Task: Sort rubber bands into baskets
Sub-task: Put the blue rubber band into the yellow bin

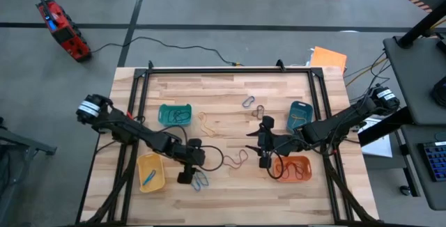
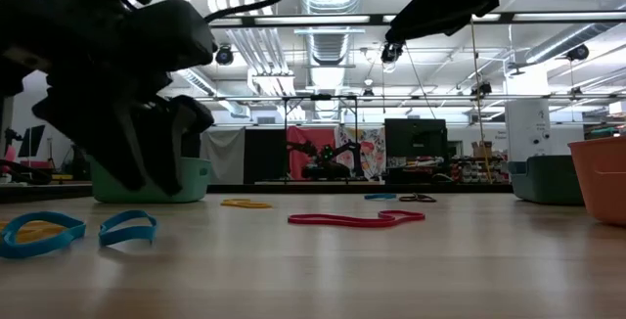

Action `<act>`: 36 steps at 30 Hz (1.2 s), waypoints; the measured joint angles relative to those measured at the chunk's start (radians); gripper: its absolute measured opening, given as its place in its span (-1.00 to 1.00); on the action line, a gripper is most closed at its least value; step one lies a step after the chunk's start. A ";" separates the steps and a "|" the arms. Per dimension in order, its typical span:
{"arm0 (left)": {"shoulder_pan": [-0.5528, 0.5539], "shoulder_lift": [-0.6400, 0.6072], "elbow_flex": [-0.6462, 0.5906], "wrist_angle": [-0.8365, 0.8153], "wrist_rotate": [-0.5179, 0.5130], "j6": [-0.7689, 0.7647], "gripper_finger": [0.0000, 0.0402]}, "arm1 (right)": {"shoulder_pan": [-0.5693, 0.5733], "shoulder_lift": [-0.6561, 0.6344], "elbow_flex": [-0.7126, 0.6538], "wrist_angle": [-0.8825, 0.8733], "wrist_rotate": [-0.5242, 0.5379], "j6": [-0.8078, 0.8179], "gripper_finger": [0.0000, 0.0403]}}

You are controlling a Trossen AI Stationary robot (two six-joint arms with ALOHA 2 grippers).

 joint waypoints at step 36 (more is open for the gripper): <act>-0.051 0.081 0.017 0.027 -0.006 0.006 -0.97 | 0.000 0.000 -0.026 0.000 -0.004 0.062 -0.08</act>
